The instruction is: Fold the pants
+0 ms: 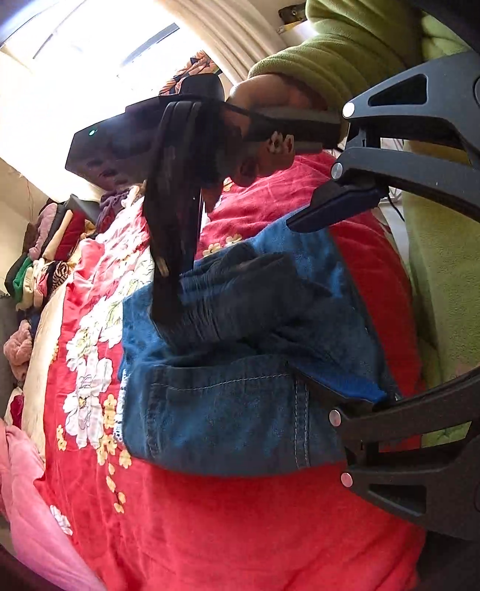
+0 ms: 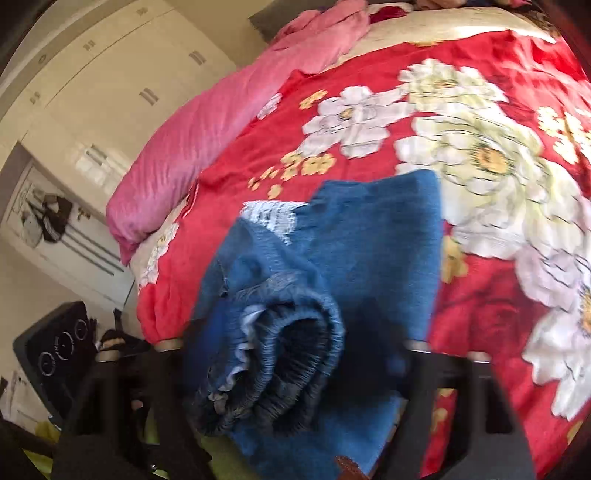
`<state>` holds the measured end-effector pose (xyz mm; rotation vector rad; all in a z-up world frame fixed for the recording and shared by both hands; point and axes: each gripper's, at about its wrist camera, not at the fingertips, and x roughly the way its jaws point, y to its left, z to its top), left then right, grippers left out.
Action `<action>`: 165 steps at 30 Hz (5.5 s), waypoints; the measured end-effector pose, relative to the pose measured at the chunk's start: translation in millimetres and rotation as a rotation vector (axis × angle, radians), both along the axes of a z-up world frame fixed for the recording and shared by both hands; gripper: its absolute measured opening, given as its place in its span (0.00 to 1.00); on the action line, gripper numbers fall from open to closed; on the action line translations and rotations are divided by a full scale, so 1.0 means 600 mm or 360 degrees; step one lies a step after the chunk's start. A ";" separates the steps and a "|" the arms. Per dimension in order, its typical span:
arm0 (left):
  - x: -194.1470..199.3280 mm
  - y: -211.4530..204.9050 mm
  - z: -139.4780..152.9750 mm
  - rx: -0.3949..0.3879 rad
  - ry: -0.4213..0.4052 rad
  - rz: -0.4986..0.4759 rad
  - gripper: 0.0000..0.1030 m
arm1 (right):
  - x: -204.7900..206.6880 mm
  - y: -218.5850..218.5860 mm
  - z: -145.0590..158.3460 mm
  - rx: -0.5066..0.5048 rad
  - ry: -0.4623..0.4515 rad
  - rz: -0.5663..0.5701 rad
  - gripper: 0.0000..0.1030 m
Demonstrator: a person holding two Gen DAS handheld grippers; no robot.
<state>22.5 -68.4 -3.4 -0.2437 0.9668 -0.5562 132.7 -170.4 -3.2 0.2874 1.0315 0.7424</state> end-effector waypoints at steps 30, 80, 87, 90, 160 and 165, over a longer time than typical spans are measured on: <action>0.021 0.115 0.077 0.0200 -0.0175 0.0431 0.82 | -0.233 -0.003 0.121 -0.0509 -0.0888 0.0321 0.74; 0.110 0.059 0.022 0.0405 -0.0084 0.0289 0.52 | -0.221 0.108 0.023 -0.0479 -0.0644 0.0821 0.29; 0.096 0.059 0.028 0.0401 -0.0107 0.0296 0.54 | -0.243 0.095 0.039 -0.0477 -0.0664 0.0786 0.36; 0.091 0.061 0.032 0.0395 -0.0116 0.0301 0.55 | -0.245 0.090 0.044 -0.0471 -0.0670 0.0769 0.39; -0.022 0.032 -0.021 0.0490 -0.0050 0.0102 0.49 | -0.051 0.054 0.094 -0.0512 -0.0607 0.0230 0.32; -0.021 0.032 -0.024 0.0492 -0.0043 0.0107 0.50 | -0.123 0.070 0.064 -0.0495 -0.0572 0.0443 0.32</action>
